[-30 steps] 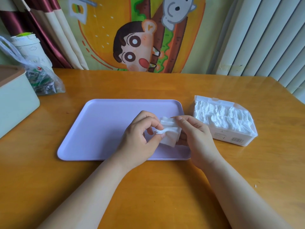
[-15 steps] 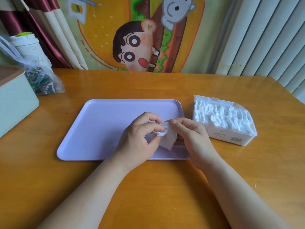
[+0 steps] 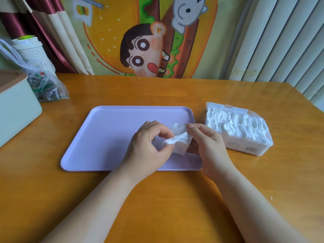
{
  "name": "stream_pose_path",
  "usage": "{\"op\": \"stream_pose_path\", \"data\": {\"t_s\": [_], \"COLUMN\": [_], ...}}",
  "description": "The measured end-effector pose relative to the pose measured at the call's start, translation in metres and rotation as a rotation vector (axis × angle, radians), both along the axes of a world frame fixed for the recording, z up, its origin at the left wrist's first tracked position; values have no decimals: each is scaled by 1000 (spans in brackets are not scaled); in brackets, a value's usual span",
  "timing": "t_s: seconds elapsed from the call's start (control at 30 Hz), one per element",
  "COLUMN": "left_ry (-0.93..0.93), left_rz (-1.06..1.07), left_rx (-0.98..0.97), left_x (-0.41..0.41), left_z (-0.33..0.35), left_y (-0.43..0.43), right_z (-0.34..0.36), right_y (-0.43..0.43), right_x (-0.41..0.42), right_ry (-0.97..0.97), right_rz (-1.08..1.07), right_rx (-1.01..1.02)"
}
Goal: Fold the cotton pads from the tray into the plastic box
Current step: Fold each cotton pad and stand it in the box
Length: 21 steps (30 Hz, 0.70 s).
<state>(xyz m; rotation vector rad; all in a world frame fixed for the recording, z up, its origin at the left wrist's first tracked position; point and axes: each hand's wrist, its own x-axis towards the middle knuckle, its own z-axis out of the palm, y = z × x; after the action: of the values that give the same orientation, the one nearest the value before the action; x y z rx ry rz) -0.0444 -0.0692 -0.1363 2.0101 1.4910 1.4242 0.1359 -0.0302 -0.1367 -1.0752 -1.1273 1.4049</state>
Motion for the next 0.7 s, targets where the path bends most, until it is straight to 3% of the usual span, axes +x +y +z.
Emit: {"op": "stream_pose_path", "data": {"t_s": [0.17, 0.33, 0.47, 0.7], "left_ry": [-180, -589, -580, -660], "left_rz": [-53, 77, 222, 57], "left_rx": [-249, -420, -418, -508], "left_x": [-1, -10, -17, -12], "left_z": [3, 8, 3, 3], "left_y": [0, 7, 10, 10], "right_z": [0, 3, 3, 7], "right_y": [0, 1, 2, -1], "right_x": [1, 5, 8, 13], "right_ry": [-5, 62, 67, -57], "right_rz": [-20, -12, 56, 250], "right_rx": [-3, -15, -7, 78]}}
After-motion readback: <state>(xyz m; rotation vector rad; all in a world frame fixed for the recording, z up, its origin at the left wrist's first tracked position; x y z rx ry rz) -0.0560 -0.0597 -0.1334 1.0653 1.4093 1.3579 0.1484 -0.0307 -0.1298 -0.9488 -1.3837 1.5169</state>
